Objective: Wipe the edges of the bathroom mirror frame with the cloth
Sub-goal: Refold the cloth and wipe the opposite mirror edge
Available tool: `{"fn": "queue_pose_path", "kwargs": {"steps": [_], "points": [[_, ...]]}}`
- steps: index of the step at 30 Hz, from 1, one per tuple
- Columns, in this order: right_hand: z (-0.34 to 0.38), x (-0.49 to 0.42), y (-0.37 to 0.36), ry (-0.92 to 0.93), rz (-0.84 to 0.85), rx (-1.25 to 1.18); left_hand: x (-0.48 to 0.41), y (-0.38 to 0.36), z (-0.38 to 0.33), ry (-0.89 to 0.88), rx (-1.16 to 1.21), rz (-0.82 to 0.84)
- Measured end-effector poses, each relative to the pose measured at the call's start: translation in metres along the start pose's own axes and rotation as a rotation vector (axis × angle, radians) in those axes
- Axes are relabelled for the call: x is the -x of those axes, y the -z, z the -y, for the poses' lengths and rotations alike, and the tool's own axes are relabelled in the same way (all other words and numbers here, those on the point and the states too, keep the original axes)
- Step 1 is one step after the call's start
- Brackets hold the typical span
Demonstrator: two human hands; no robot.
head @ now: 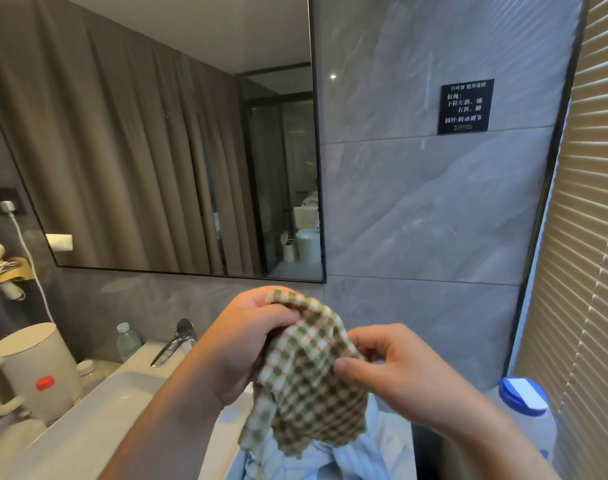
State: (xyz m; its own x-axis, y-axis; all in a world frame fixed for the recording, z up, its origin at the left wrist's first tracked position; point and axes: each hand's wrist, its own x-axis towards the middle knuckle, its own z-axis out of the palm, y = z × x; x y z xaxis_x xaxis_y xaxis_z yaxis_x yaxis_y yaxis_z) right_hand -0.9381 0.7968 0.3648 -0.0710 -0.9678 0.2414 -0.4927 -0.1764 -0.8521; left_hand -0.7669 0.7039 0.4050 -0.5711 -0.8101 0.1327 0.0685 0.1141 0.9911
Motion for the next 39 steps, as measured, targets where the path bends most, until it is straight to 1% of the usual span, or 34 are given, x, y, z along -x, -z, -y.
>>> {"fn": "queue_pose_path", "kwargs": {"steps": [2, 4, 5, 6, 8, 9, 10, 11, 13, 14, 15, 16, 18, 20, 22, 24, 26, 29, 31, 35, 39], "points": [[-0.003, 0.000, -0.005, 0.023, -0.054, -0.057, -0.004, 0.001, -0.006, -0.006, 0.020, 0.020], [-0.005, 0.000, -0.006, 0.053, -0.129, -0.187, -0.009, 0.005, -0.012, 0.018, 0.079, 0.058], [-0.002, 0.000, -0.006, 0.059, -0.153, -0.288, -0.014, 0.009, -0.012, 0.040, 0.158, 0.090], [0.000, -0.001, -0.007, 0.067, -0.173, -0.404, -0.018, 0.013, -0.010, 0.078, 0.284, 0.131], [0.003, -0.004, -0.007, 0.072, -0.203, -0.623, -0.027, 0.015, 0.006, 0.130, 0.611, 0.167], [0.006, -0.006, -0.006, 0.069, -0.236, -0.669, -0.030, 0.014, 0.022, 0.166, 0.748, 0.146], [0.006, -0.009, -0.005, 0.078, -0.267, -0.693, -0.029, 0.009, 0.039, 0.233, 0.827, 0.095], [0.005, -0.013, -0.003, 0.080, -0.303, -0.677, -0.027, 0.003, 0.056, 0.320, 0.862, 0.078], [0.002, -0.018, -0.001, 0.081, -0.355, -0.604, -0.017, -0.007, 0.087, 0.499, 0.896, 0.139], [0.000, -0.019, 0.000, 0.068, -0.369, -0.576, -0.014, -0.009, 0.097, 0.523, 0.885, 0.156], [-0.003, -0.019, 0.002, 0.043, -0.377, -0.565, -0.013, -0.008, 0.103, 0.495, 0.874, 0.160], [-0.007, -0.019, 0.003, 0.018, -0.384, -0.553, -0.011, -0.008, 0.101, 0.427, 0.838, 0.168], [-0.012, -0.017, 0.003, -0.015, -0.390, -0.533, -0.011, -0.010, 0.093, 0.296, 0.680, 0.097], [-0.016, -0.016, 0.002, -0.022, -0.411, -0.526, -0.015, -0.014, 0.086, 0.207, 0.506, 0.034], [-0.017, -0.017, 0.001, -0.020, -0.436, -0.523, -0.013, -0.018, 0.080, 0.162, 0.419, -0.055], [-0.019, -0.019, 0.001, -0.017, -0.469, -0.507, -0.011, -0.021, 0.072, 0.079, 0.341, -0.135], [-0.021, -0.022, 0.002, -0.016, -0.501, -0.489, -0.010, -0.022, 0.070, -0.002, 0.242, -0.166], [-0.024, -0.023, 0.002, -0.025, -0.552, -0.486, -0.010, -0.025, 0.073, -0.080, 0.162, -0.193], [-0.026, -0.023, 0.001, -0.041, -0.566, -0.510, -0.010, -0.026, 0.074, -0.081, 0.114, -0.212], [-0.030, -0.025, -0.006, -0.106, -0.569, -0.554, -0.011, -0.027, 0.086, 0.037, 0.063, -0.206], [-0.033, -0.024, -0.007, -0.201, -0.557, -0.580, -0.014, -0.026, 0.094, 0.064, -0.032, -0.244]]}}
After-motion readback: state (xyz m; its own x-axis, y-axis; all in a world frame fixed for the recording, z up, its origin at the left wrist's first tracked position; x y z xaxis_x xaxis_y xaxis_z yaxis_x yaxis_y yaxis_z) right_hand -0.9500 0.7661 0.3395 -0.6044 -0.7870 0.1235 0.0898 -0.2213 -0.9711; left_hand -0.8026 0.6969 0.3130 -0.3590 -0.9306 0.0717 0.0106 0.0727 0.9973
